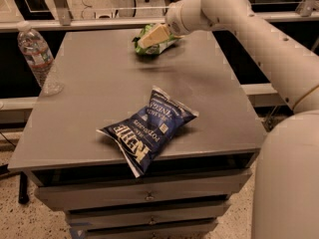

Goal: Move green rice chip bag near water bottle

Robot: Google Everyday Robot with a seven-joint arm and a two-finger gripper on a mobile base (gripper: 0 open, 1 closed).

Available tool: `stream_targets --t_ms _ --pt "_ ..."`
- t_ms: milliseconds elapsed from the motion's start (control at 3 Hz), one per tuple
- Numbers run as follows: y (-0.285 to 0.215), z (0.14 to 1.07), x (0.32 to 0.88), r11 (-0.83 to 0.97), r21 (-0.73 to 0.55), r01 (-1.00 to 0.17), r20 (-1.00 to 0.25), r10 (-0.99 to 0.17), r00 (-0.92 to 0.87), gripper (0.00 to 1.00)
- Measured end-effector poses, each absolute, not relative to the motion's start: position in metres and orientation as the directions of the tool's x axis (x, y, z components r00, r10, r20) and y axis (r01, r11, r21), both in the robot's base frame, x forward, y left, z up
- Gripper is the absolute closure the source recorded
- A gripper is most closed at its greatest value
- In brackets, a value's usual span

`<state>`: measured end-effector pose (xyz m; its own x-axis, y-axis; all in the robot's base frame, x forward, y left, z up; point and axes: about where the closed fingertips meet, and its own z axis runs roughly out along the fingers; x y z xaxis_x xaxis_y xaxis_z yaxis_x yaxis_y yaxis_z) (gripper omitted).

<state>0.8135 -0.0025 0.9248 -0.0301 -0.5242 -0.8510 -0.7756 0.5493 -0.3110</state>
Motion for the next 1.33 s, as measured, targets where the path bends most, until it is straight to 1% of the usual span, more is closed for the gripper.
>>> stream_targets --t_ms 333,667,1000,1333 --pt "0.019 0.913 0.821 0.539 -0.289 -0.791 -0.858 -0.513 -0.037 0.00" --pt "0.029 0.903 0.821 0.530 -0.272 -0.804 -0.857 -0.512 -0.047 0.00" --pt "0.036 0.895 0.817 0.514 -0.264 -0.816 -0.853 -0.519 -0.051 0.16" --pt "0.042 0.886 0.812 0.503 -0.253 -0.827 -0.850 -0.524 -0.059 0.40"
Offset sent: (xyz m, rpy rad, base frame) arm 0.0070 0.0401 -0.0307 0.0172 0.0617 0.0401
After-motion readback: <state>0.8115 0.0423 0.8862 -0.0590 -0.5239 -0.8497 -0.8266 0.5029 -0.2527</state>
